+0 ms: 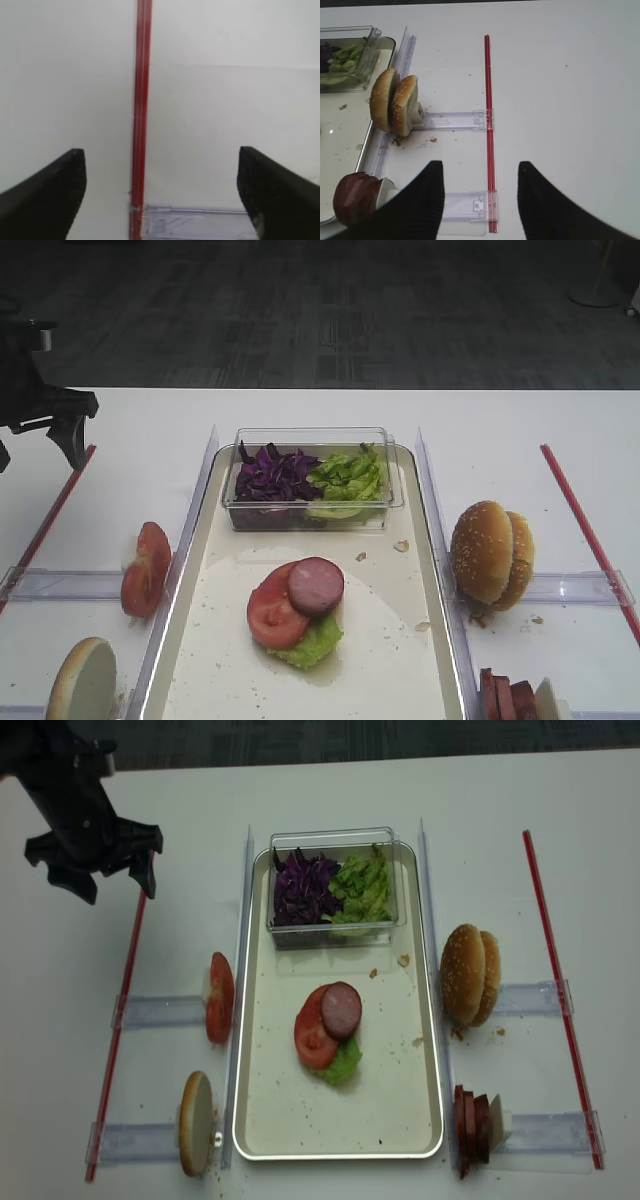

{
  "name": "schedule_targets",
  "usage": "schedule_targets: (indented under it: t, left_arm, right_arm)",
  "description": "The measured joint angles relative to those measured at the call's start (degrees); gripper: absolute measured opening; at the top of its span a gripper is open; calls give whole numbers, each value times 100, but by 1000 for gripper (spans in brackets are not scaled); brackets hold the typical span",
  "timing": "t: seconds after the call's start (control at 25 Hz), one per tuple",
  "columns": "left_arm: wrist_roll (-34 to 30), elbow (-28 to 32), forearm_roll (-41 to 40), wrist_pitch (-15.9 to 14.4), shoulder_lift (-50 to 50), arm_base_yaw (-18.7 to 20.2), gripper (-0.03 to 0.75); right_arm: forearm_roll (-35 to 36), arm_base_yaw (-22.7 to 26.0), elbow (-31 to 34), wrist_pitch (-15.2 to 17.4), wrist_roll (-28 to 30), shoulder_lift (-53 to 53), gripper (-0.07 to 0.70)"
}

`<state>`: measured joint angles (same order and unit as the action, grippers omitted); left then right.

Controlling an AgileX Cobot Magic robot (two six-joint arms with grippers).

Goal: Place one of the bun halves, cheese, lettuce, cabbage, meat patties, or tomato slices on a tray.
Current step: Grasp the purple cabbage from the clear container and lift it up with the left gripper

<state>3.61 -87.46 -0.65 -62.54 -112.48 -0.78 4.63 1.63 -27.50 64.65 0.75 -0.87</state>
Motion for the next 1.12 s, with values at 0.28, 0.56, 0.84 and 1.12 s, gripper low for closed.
schedule_targets:
  t: [0.28, 0.56, 0.84, 1.12]
  left_arm:
    - [674, -93, -154, 85, 0, 777, 566]
    - [1131, -489, -168, 89, 0, 1519, 566]
    - [1168, -542, -171, 134, -9, 2249, 566]
    - [1172, -542, -180, 368, -9, 2796, 566]
  right_arm:
    - [-9, 0, 0, 0, 0, 0, 375]
    - [-9, 0, 0, 0, 0, 0, 375]
    - [-9, 0, 0, 0, 0, 0, 375]
    - [-9, 0, 0, 0, 0, 0, 375]
